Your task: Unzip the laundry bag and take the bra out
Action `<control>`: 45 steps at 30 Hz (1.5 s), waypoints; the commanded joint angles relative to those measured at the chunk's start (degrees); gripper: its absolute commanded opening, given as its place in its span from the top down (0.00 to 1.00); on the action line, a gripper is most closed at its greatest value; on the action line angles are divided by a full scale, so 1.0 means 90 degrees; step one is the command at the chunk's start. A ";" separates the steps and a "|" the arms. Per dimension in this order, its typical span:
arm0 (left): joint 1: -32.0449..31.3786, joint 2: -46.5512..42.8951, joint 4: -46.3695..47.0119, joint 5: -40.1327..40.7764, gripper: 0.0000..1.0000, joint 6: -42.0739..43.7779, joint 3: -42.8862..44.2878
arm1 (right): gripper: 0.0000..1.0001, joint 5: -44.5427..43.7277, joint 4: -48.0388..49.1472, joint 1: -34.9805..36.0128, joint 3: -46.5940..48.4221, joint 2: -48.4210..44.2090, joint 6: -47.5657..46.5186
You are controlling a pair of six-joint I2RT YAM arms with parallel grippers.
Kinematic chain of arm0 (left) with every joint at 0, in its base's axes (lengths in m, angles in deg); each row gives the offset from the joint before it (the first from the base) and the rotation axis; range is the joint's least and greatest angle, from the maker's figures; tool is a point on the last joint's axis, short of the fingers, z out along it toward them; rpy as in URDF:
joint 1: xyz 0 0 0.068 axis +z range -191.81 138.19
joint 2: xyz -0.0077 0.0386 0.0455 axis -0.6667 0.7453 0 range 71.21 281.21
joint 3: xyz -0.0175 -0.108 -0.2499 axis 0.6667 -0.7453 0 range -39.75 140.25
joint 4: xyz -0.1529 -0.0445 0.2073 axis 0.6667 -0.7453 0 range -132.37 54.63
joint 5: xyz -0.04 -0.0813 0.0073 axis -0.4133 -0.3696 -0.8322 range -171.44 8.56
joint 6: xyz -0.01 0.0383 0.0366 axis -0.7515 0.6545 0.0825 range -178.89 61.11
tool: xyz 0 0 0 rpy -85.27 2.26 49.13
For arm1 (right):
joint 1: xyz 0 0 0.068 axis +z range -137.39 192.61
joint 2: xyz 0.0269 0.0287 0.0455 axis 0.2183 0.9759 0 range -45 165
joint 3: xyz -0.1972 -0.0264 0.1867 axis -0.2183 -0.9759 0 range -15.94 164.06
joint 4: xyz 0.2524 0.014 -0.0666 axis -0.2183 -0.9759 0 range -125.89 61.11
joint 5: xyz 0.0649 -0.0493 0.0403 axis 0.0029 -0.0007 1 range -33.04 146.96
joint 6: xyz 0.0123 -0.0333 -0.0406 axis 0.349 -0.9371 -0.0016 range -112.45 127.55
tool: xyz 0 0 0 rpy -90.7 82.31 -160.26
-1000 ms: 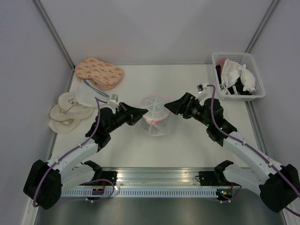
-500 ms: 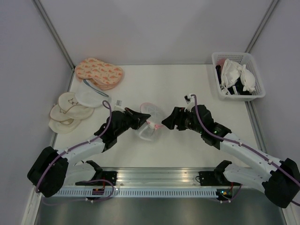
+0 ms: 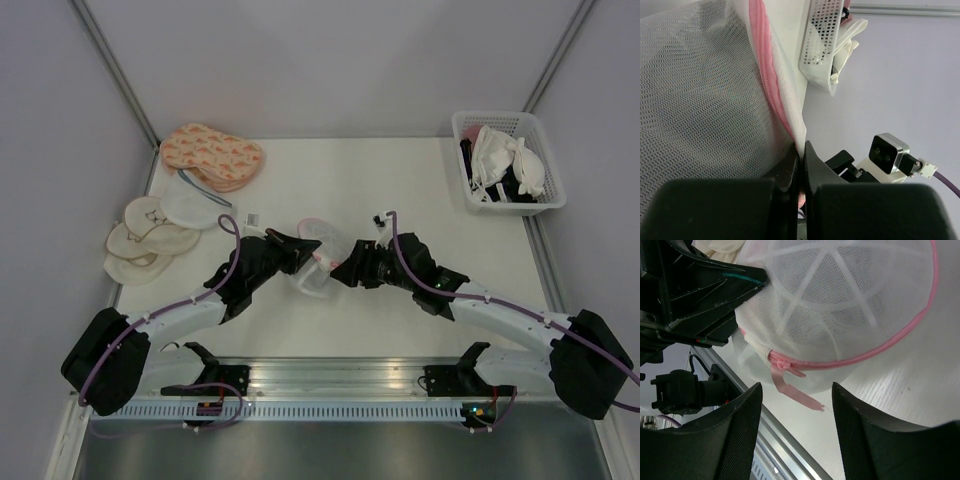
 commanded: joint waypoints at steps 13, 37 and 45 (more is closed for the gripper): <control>-0.0126 -0.0195 0.0335 -0.0133 0.98 -0.0205 -0.0108 | 0.87 -0.0065 0.1107 0.0042 0.0431 0.0639 0.0015; 0.1035 -0.0606 -0.0476 -0.2056 0.98 0.1445 0.0243 | 1.00 -0.2058 -0.4273 0.0042 0.1369 0.0530 -0.1460; 0.1612 -0.0450 -0.0368 -0.3256 0.98 0.1845 0.0438 | 1.00 -0.2703 -0.4451 0.0042 0.1359 0.0774 -0.1440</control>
